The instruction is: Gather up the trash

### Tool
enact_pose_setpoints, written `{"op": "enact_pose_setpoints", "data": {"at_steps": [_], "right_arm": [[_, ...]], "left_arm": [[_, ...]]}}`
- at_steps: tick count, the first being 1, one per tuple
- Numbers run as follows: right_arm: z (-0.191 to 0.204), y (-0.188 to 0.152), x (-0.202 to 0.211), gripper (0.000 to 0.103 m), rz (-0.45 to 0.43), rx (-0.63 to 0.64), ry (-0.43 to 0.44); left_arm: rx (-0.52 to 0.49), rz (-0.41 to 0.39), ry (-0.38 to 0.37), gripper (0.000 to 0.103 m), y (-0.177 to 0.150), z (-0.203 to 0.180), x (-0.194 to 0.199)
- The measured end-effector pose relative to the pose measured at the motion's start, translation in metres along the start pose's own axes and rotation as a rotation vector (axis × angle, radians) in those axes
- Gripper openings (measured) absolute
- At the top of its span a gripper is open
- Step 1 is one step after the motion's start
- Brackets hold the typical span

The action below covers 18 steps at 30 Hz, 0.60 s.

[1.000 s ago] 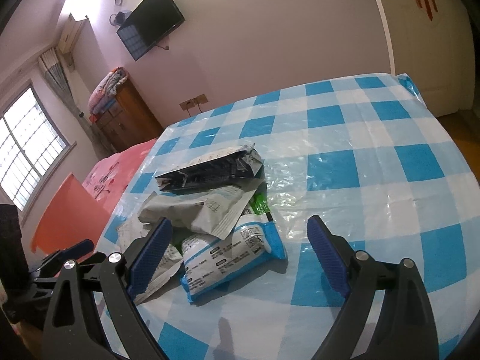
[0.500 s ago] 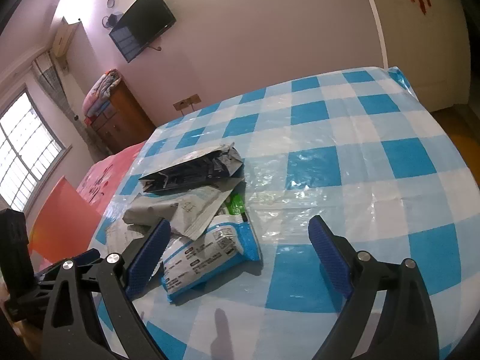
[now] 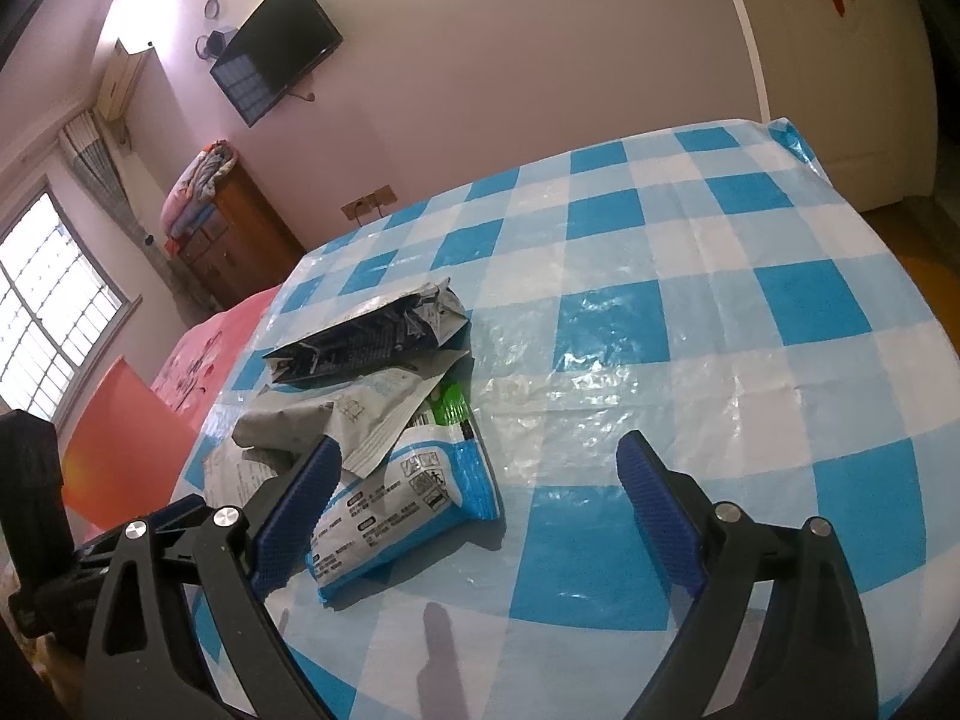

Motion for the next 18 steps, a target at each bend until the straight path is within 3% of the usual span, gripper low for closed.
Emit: {"op": "enact_pose_setpoints", "data": {"at_steps": [10,18], "right_arm": [[0.003,-0.003,-0.005,0.092,0.015,0.005,0.010],[0.005,-0.005,-0.006,0.092,0.018,0.008,0.023]], "left_arm": [[0.076,0.023,0.055,0.093,0.001,0.013,-0.011],[0.057,0.031,0.114,0.093,0.003,0.009,-0.018]]}}
Point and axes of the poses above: each gripper's, at about its wrist camera, not at the fingertips, and x roughly against the way its jaws point, z to its left, y to its top, the point moved 8 cm from there along -x, roughly the way its jaws point, and after that the axes turned 2 degrees about -x, right-handed, at the moved point
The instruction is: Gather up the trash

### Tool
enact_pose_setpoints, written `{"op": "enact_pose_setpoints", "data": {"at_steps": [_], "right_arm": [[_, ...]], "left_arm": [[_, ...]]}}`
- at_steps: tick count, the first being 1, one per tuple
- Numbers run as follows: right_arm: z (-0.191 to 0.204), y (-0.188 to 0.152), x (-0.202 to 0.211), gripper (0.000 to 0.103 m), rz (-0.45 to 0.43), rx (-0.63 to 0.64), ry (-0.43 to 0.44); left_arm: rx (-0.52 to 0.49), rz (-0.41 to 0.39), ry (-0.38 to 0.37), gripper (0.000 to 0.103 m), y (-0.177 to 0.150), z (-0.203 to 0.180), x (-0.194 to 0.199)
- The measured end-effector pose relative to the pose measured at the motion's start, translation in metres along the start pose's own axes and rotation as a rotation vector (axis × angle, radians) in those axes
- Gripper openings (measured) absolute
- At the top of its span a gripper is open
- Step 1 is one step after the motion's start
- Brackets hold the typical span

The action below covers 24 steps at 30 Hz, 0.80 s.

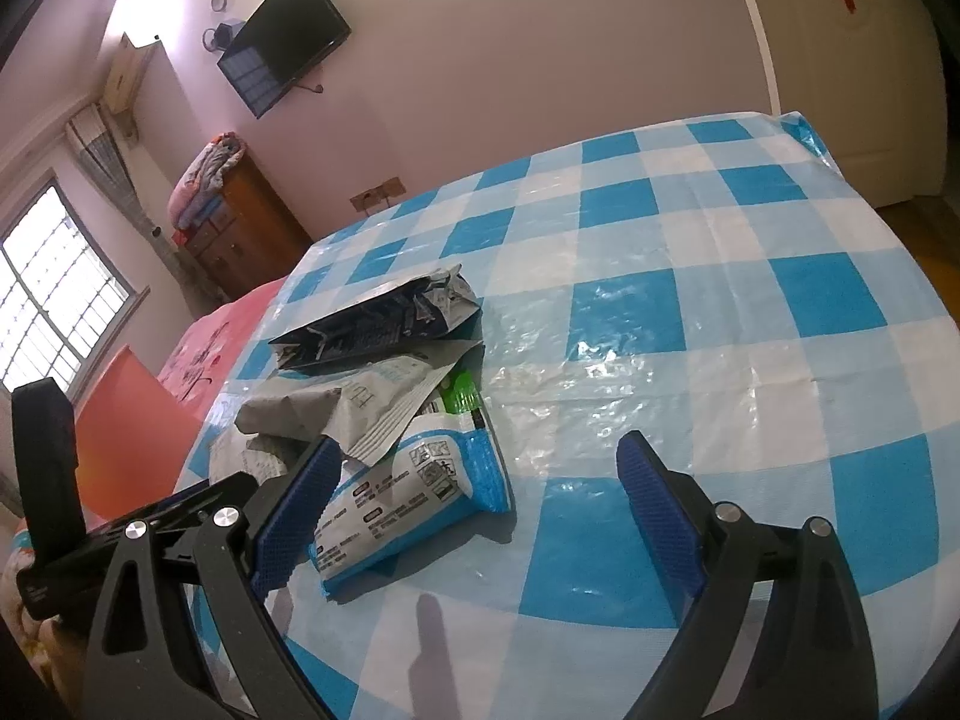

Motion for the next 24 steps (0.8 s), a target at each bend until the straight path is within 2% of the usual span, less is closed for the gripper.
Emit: {"op": "enact_pose_setpoints", "data": {"at_steps": [9,19,24], "right_arm": [[-0.005,0.001,0.005,0.092,-0.007,-0.009,0.009],[-0.001,-0.003,0.005,0.092,0.003,0.010,0.024],[0.002,-0.004,0.007,0.092,0.002,0.013,0.032]], "left_arm": [[-0.057,0.013,0.057,0.093,0.004,-0.005,-0.008],[-0.036,0.019,0.028,0.093,0.001,-0.011,0.003],[-0.005,0.029,0.046,0.093,0.002,-0.010,0.001]]}}
Point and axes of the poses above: each gripper's, at about its wrist camera, not at the fingertips, and x roughly against the way its jaws point, z to its left, y to its top, the point moved 8 cm from there along -x, roughly the way its jaws point, and after that the axes turned 2 degrees about -x, right-handed, at the moved point
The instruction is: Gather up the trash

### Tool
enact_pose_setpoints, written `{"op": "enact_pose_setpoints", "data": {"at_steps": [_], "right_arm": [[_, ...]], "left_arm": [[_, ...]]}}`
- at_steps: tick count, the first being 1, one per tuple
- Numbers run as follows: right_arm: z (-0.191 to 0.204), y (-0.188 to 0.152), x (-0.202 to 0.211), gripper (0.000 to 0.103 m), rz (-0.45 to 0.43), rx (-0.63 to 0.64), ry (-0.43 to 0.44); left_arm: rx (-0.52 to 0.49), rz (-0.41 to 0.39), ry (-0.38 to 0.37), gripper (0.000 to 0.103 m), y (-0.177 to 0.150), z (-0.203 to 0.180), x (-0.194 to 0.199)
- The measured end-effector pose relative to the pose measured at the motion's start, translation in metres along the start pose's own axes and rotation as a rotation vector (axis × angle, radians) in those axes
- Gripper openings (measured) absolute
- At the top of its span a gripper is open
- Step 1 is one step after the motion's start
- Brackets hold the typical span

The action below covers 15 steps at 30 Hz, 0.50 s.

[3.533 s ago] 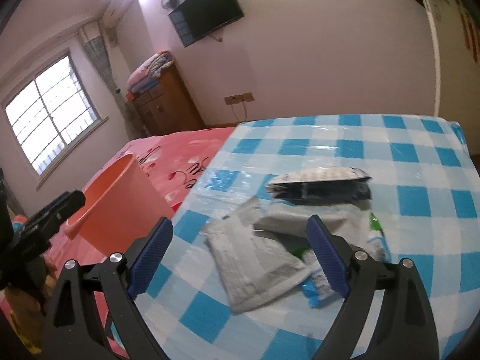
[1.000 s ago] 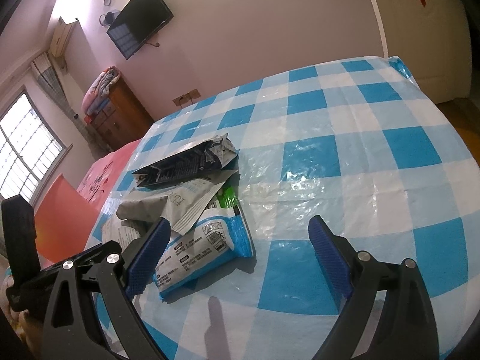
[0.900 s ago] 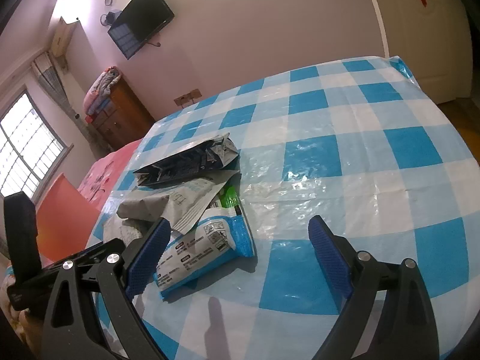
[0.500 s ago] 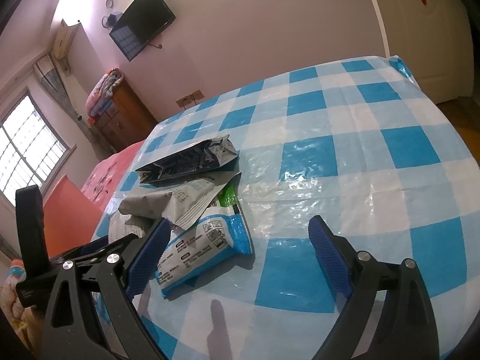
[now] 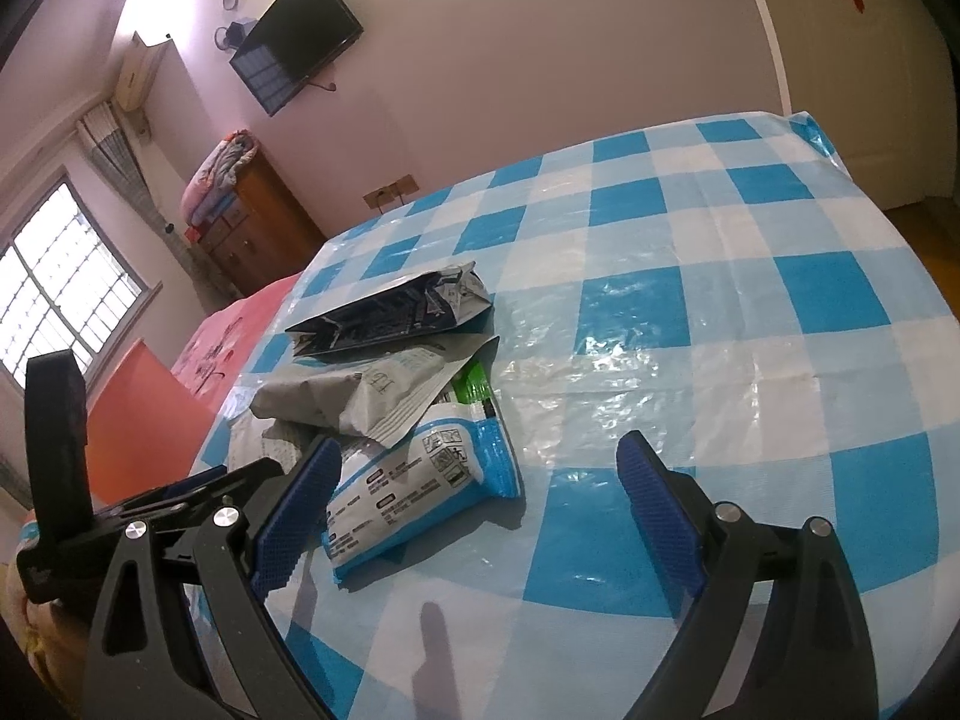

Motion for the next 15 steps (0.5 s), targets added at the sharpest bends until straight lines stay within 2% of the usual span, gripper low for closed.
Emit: {"op": "enact_pose_setpoints", "data": {"at_steps": [10,15], "right_arm": [[0.000,-0.001,0.003,0.092,0.003,0.008,0.009],[0.004,-0.006,-0.001,0.092,0.034,0.033,0.016]], "left_arm": [[0.086,0.035,0.075,0.093,0.007,0.008,-0.015],[0.067,0.054,0.119,0.096,0.008,0.006,-0.023]]}}
Point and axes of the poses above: each gripper's, at about its wrist camera, not at the fingertips, and x roughly against the way its jaws point, z to its left, y to its top, the point moved 8 cm from there along -x, roughly the way its jaws point, and after that the axes turned 2 degrees about -x, right-handed, at the moved point
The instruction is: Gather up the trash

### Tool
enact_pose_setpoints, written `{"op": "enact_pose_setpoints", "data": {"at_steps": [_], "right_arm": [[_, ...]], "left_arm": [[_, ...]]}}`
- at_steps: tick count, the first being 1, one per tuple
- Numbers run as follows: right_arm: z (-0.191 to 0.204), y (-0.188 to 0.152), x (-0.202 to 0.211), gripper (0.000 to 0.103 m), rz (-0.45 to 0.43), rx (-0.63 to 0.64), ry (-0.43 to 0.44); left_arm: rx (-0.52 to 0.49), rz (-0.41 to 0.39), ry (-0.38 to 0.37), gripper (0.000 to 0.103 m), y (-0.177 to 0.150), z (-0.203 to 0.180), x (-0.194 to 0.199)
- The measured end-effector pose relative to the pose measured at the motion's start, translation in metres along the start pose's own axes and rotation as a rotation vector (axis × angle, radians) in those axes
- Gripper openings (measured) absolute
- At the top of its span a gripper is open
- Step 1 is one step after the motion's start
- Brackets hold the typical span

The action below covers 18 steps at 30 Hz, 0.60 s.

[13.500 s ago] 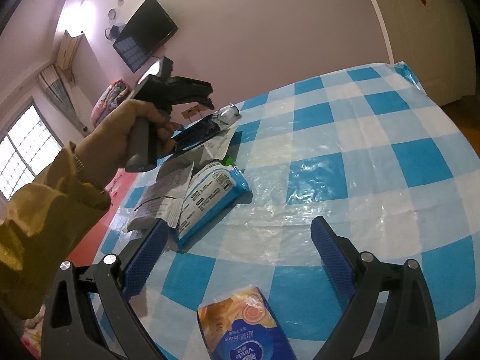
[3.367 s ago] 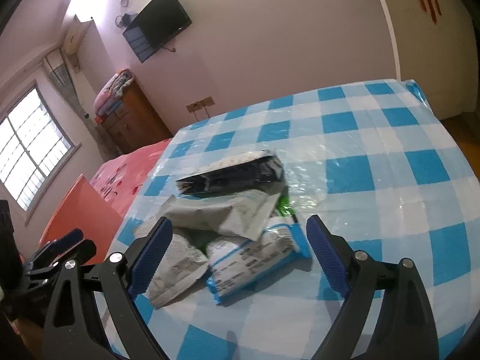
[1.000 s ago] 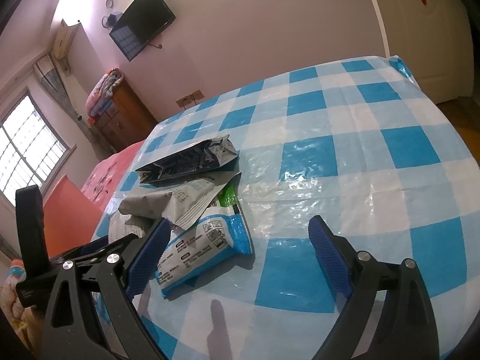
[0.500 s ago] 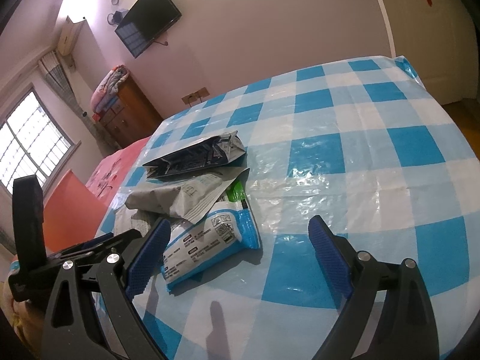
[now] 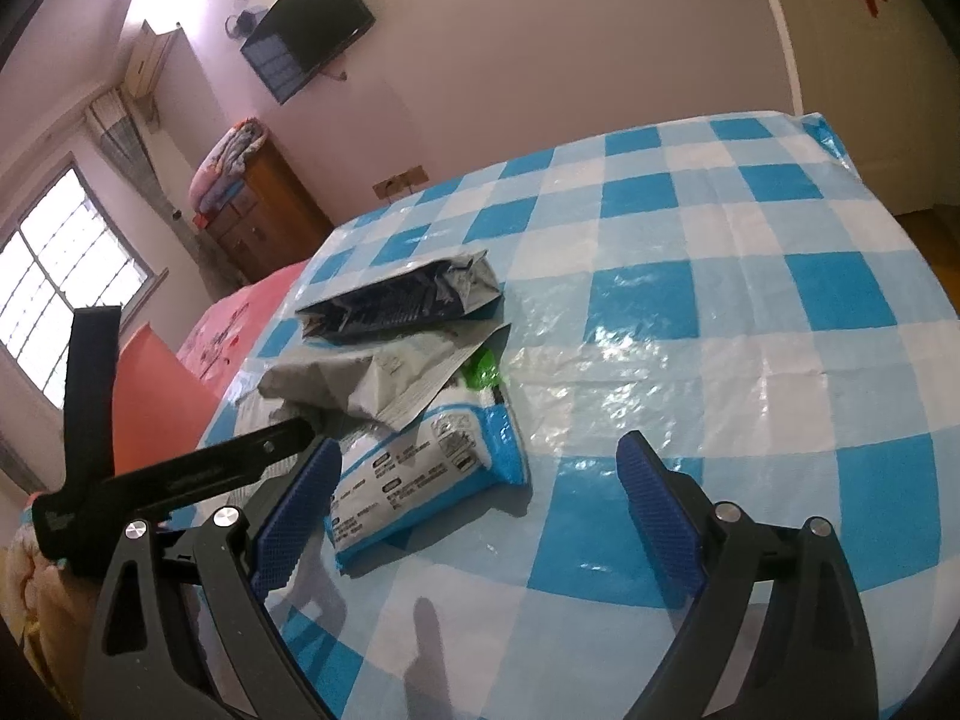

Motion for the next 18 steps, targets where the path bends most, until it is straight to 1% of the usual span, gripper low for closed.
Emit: {"op": "enact_pose_setpoints", "data": {"at_steps": [2,6,10,12,14,18], "right_arm": [[0.003,-0.003,-0.003,0.092,0.014,0.009,0.004],[0.007,-0.007,-0.006,0.092,0.034,0.026,0.014],[0.012,-0.010,-0.010,0.092,0.054,0.050,0.018],[0.015,-0.012,-0.013,0.092,0.067,0.060,0.018],[0.017,-0.012,-0.014,0.092,0.072,0.070,0.018],[0.022,-0.013,-0.020,0.092,0.095,0.104,0.007]], "left_arm": [[-0.005,0.008,0.002,0.098,-0.001,0.000,-0.003],[-0.026,-0.002,0.024,0.098,0.000,0.001,-0.005],[-0.041,-0.008,0.022,0.097,0.000,0.001,-0.006],[-0.043,-0.012,0.018,0.096,0.000,0.001,-0.005],[-0.042,-0.019,0.015,0.090,0.001,0.003,-0.003],[-0.046,-0.017,0.001,0.087,0.000,0.005,-0.001]]}}
Point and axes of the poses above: each gripper's, at about its wrist camera, not at the fingertips, and x roughly against the way its jaws point, z to its left, y to its top, the point moved 8 cm from there along -x, roughly the way its jaws point, and after that the axes turned 2 degrees about -x, right-handed, at the moved point
